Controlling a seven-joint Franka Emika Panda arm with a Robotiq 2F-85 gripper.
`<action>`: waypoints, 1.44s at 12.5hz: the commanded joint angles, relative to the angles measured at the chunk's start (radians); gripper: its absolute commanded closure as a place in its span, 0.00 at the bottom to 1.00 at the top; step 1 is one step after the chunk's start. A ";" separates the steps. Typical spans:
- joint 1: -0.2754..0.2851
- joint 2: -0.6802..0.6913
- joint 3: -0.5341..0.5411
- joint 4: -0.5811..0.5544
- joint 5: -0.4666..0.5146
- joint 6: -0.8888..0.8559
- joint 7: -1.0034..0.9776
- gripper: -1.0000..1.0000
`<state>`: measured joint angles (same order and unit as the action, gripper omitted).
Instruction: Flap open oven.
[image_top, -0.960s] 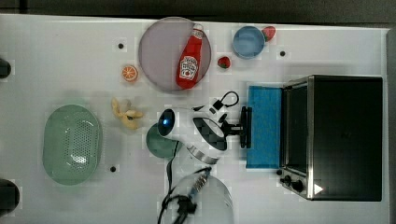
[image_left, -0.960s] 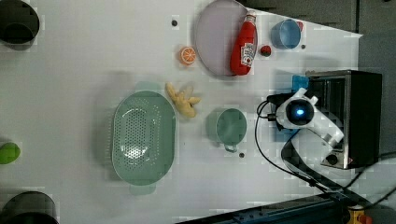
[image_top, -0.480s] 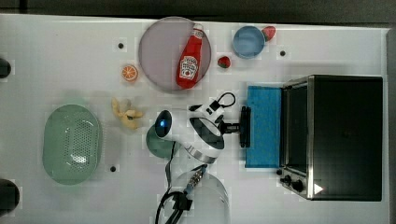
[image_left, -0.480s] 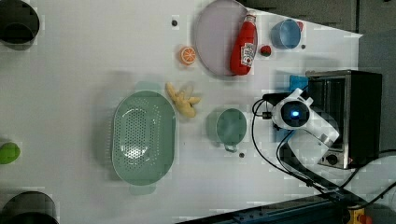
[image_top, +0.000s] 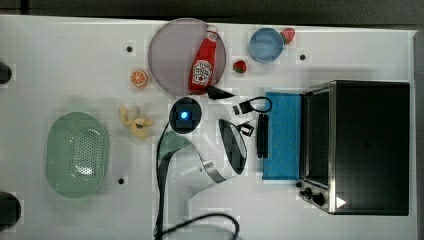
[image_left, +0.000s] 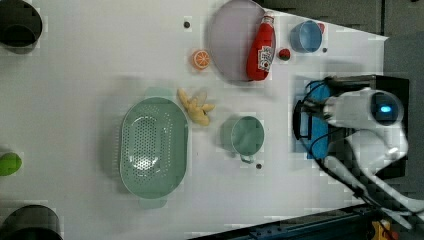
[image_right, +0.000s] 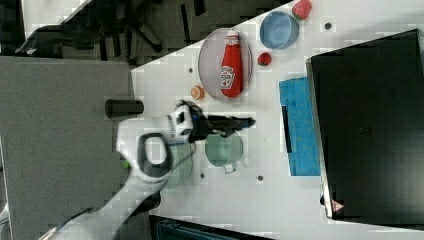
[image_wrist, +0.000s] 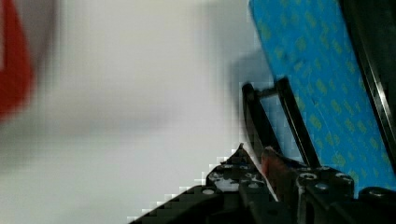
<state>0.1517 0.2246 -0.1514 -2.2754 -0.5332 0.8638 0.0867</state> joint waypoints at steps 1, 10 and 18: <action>-0.017 -0.116 0.000 0.020 0.137 -0.051 0.054 0.82; -0.018 -0.470 -0.006 0.180 0.460 -0.546 0.054 0.82; -0.017 -0.462 -0.015 0.353 0.467 -0.797 0.055 0.82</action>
<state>0.1344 -0.2520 -0.1780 -1.9170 -0.0668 0.0862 0.0917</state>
